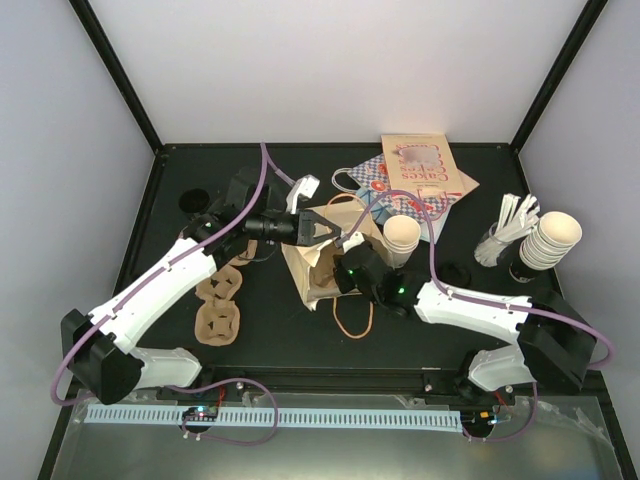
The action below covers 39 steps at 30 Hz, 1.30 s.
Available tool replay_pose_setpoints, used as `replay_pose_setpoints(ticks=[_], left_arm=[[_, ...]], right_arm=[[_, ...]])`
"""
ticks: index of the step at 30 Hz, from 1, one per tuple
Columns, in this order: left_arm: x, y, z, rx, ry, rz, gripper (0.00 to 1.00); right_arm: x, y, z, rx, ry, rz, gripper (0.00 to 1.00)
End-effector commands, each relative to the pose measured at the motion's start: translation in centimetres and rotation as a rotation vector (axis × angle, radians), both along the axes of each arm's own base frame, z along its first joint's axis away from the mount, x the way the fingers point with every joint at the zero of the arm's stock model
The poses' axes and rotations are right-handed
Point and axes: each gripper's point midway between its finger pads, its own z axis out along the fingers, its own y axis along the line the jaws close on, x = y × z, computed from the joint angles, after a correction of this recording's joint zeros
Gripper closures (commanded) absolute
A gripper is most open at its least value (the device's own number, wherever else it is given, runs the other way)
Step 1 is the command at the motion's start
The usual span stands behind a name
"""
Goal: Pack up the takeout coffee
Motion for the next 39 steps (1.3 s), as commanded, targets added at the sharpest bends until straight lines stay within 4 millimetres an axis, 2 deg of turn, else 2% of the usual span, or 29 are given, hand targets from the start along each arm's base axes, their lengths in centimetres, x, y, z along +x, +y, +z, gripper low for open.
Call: replay_pose_setpoints(ticks=[1, 12, 18, 21, 26, 28, 33, 36, 39], left_arm=[[-1.4, -0.4, 3.6, -0.102, -0.051, -0.050, 0.98], [-1.8, -0.1, 2.5, -0.083, -0.030, -0.047, 0.98], [-2.1, 0.2, 2.5, -0.083, -0.027, -0.041, 0.91], [-2.2, 0.3, 2.7, -0.089, -0.027, -0.045, 0.79], [-2.2, 1.2, 3.5, -0.094, -0.069, -0.037, 0.38], [-1.9, 2.1, 4.0, -0.095, -0.091, -0.014, 0.27], [0.0, 5.1, 3.7, -0.064, -0.127, 0.089, 0.13], [2.2, 7.3, 1.9, -0.025, -0.102, 0.153, 0.11], [3.7, 8.0, -0.2, 0.033, -0.040, 0.162, 0.11]], right_arm=[[0.1, -0.2, -0.3, -0.008, -0.021, -0.035, 0.71], [-0.1, -1.1, 1.0, 0.020, -0.051, -0.050, 0.71], [-0.5, -1.6, 1.7, 0.036, -0.069, -0.046, 0.71], [-0.6, -1.9, 1.6, 0.026, -0.069, -0.049, 0.71], [-0.8, -2.1, 1.5, 0.016, -0.064, -0.045, 0.71], [-0.8, -2.0, 1.7, 0.015, -0.068, -0.043, 0.71], [-0.5, -1.9, 2.0, 0.003, -0.077, -0.047, 0.71], [-0.5, -2.0, 2.3, 0.001, -0.077, -0.050, 0.71], [-0.6, -1.9, 2.4, -0.002, -0.070, -0.037, 0.71]])
